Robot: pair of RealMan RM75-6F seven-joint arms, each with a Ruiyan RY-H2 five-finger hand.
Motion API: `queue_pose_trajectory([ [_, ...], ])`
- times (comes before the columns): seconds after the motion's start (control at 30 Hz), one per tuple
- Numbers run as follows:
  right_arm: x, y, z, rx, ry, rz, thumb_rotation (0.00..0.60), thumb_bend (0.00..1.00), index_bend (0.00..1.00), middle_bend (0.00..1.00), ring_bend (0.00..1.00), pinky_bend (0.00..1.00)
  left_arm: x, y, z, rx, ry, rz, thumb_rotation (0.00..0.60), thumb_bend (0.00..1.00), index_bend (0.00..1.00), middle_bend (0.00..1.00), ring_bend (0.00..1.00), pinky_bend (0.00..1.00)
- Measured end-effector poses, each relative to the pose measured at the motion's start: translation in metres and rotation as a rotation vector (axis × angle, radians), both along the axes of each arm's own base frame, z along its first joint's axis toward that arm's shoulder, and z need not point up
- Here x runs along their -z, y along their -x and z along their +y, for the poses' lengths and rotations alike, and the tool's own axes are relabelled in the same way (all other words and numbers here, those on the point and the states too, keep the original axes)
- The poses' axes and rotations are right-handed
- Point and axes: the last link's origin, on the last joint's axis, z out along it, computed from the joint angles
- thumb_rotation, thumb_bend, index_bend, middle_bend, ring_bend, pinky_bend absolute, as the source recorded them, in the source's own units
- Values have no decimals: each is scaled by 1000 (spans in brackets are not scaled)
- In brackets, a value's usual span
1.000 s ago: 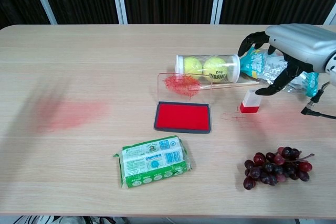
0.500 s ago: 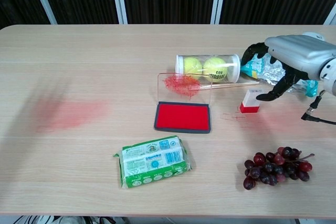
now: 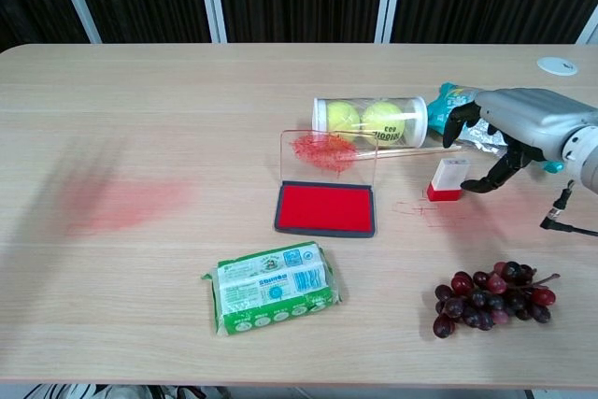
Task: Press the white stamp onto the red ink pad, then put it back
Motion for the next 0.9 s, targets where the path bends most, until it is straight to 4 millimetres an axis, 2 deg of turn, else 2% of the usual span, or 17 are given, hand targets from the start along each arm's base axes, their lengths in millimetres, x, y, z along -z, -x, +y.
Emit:
queue_pose_trajectory([
  [0.27,9,7,-3,22,-10,0,600,355,493,376,283,335,0,0,0,-5,-4,-2,600,25,0,0,0,0],
  [0.53,13,12,-5,40,-11,0,600,373,503,378,283,335,0,0,1,-7,-4,-3,600,24,0,0,0,0],
  [0.9,19,11,-7,46,-21,-14,600,406,508,378,283,335,0,0,1,-9,-2,-4,600,25,0,0,0,0],
])
